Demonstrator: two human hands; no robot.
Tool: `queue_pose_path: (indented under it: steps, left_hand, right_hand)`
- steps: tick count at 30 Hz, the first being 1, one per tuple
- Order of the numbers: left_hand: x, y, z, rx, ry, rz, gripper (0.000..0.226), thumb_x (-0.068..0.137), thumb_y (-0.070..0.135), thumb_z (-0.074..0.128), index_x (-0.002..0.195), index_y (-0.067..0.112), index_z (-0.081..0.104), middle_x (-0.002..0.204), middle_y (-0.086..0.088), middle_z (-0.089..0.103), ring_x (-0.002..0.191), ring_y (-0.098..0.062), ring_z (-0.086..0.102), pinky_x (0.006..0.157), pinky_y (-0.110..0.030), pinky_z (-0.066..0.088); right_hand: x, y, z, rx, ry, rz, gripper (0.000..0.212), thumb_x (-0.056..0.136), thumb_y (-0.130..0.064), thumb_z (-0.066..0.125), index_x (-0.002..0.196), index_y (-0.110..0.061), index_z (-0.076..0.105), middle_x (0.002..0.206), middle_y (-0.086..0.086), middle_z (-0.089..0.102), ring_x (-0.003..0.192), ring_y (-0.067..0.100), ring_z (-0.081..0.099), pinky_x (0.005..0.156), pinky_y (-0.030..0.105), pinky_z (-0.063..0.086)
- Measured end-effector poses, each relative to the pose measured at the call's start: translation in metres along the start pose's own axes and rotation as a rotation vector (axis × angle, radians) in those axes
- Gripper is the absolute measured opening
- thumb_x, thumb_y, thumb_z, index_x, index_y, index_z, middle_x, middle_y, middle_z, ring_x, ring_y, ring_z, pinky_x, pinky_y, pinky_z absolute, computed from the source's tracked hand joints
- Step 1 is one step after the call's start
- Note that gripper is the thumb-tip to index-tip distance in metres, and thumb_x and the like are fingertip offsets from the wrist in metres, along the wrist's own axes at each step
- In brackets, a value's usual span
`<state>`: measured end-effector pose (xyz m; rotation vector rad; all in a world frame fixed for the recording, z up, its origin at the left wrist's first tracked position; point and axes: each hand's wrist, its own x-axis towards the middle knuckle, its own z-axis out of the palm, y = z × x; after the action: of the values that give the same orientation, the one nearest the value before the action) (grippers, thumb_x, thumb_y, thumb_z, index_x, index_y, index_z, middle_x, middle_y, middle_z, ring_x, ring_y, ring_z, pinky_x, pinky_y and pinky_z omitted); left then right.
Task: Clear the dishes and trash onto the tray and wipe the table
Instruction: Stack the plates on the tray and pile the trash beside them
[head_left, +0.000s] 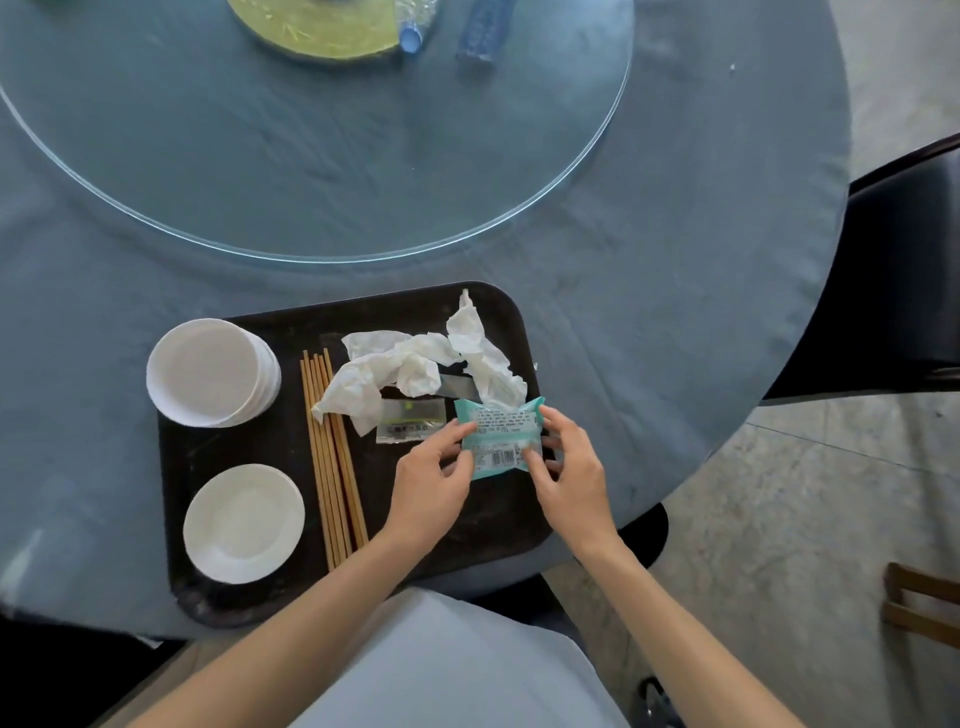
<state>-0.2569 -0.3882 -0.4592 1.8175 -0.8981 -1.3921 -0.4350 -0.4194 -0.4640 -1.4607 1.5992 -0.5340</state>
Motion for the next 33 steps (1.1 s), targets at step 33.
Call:
queue_pose_path:
  steps: [33]
  left_hand:
    - [0.253,0.239,-0.149,0.366,0.344,0.340,0.055,0.092,0.031,0.069,0.145,0.029,0.054,0.150,0.000,0.052,0.136,-0.016,0.049,0.111,-0.038,0.043]
  right_hand:
    - [0.304,-0.198,-0.029,-0.008,0.034,-0.356,0.050,0.097,-0.008,0.064,0.144,-0.023,0.052,0.132,0.001,0.052,0.103,0.006,0.058,0.084,0.016,0.054]
